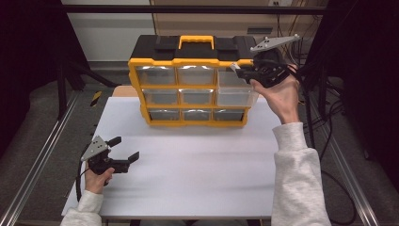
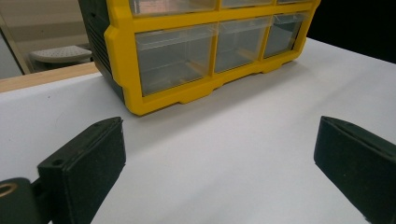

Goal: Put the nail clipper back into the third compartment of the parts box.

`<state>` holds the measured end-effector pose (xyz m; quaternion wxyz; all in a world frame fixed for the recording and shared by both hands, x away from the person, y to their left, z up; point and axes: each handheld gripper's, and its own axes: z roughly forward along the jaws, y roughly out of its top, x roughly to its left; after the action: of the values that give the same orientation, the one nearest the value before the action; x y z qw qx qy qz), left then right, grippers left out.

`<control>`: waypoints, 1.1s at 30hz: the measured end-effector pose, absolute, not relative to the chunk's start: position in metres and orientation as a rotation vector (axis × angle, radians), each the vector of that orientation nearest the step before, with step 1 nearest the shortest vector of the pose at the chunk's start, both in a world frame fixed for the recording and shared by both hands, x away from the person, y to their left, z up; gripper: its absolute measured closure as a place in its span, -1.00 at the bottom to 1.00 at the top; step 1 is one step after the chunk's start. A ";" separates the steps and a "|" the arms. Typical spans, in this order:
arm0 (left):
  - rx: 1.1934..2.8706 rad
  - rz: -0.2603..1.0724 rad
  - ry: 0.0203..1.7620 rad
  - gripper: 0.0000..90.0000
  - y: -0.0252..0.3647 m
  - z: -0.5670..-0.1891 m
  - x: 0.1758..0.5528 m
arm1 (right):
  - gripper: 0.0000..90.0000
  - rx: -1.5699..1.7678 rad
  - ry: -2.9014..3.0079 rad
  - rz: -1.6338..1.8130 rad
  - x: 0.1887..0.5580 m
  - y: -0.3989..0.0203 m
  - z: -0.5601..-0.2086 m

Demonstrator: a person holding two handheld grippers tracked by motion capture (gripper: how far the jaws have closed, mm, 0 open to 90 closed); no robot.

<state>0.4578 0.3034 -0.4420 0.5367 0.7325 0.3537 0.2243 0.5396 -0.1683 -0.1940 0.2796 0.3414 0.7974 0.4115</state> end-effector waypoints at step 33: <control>1.747 0.537 0.842 -0.96 0.304 -0.442 0.458 | 0.71 0.908 2.174 1.086 0.557 -0.177 -0.209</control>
<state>0.4584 0.3044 -0.4421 0.5350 0.7335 0.3533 0.2256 0.5570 -0.1770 -0.2093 0.2703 0.3368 0.8069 0.4030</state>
